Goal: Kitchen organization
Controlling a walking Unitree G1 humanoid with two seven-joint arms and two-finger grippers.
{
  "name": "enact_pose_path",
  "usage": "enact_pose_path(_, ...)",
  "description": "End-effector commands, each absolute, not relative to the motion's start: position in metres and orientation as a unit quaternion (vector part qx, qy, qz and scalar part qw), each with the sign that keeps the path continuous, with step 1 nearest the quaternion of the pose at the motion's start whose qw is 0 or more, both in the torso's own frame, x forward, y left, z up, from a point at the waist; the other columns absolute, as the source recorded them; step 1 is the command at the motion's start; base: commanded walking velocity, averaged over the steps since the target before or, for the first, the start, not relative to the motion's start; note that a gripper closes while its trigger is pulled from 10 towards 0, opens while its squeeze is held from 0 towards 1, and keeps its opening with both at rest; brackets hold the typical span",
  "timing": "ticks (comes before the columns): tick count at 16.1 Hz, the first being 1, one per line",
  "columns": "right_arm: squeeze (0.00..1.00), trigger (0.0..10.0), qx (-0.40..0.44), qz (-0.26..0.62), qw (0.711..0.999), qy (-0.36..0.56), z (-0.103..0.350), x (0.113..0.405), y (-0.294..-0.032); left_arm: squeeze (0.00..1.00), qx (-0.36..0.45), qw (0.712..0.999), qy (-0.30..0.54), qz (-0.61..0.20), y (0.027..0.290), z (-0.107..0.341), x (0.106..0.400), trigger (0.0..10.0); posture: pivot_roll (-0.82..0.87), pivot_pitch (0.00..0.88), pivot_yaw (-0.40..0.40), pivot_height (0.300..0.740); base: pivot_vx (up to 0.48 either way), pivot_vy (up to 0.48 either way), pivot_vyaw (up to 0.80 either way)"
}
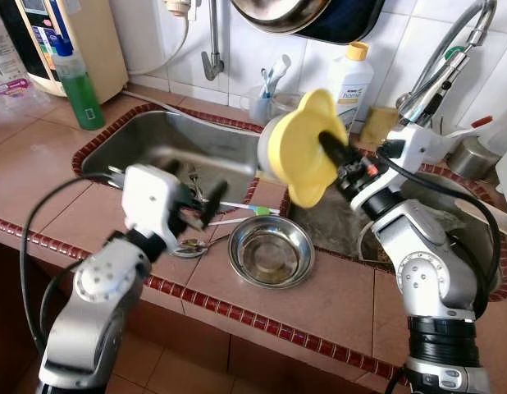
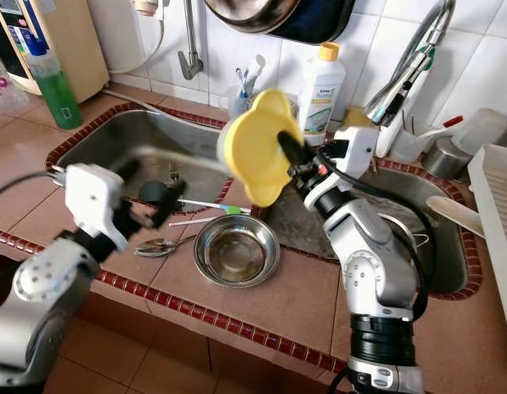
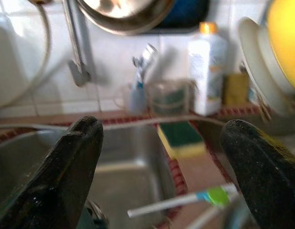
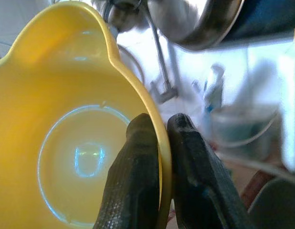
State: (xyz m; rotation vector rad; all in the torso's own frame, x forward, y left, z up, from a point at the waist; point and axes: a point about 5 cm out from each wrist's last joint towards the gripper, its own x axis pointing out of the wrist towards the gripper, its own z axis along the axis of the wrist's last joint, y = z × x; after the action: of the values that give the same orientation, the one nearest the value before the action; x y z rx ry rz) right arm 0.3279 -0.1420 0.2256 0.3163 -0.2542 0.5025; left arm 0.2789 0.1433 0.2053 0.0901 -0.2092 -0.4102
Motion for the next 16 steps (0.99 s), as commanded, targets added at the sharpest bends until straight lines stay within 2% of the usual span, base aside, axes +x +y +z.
enact_pose_path(1,0.00,10.0,0.124,0.230,0.953,-0.155,0.232,0.328,-0.141,0.00,0.041,0.976,-0.116,-0.182,0.147,0.210,0.286,10.0,-0.08,0.015,-0.039,0.740,0.000,0.000,0.00)
enact_pose_path(7,0.00,10.0,0.033,0.128,0.971,-0.201,0.213,0.321,-0.157,0.00,0.008,0.982,-0.114,-0.153,0.151,0.201,0.310,10.0,-0.11,0.000,-0.014,0.740,0.000,0.000,0.00)
enact_pose_path(10,0.00,10.0,-0.001,0.070,0.980,-0.185,0.191,0.316,-0.167,0.00,-0.023,0.984,-0.095,-0.151,0.147,0.184,0.315,10.0,-0.13,0.000,-0.005,0.740,0.000,0.000,0.00)
enact_pose_path(14,0.00,10.0,-0.008,0.063,0.982,-0.178,0.181,0.313,-0.164,0.00,-0.049,0.982,-0.075,-0.168,0.139,0.176,0.316,10.0,-0.14,0.000,0.004,0.740,0.000,0.000,0.00)
enact_pose_path(16,0.00,10.0,-0.016,0.065,0.981,-0.180,0.179,0.314,-0.160,0.00,-0.048,0.982,-0.076,-0.167,0.139,0.174,0.318,10.0,-0.13,0.000,0.000,0.740,0.000,0.471,0.00)
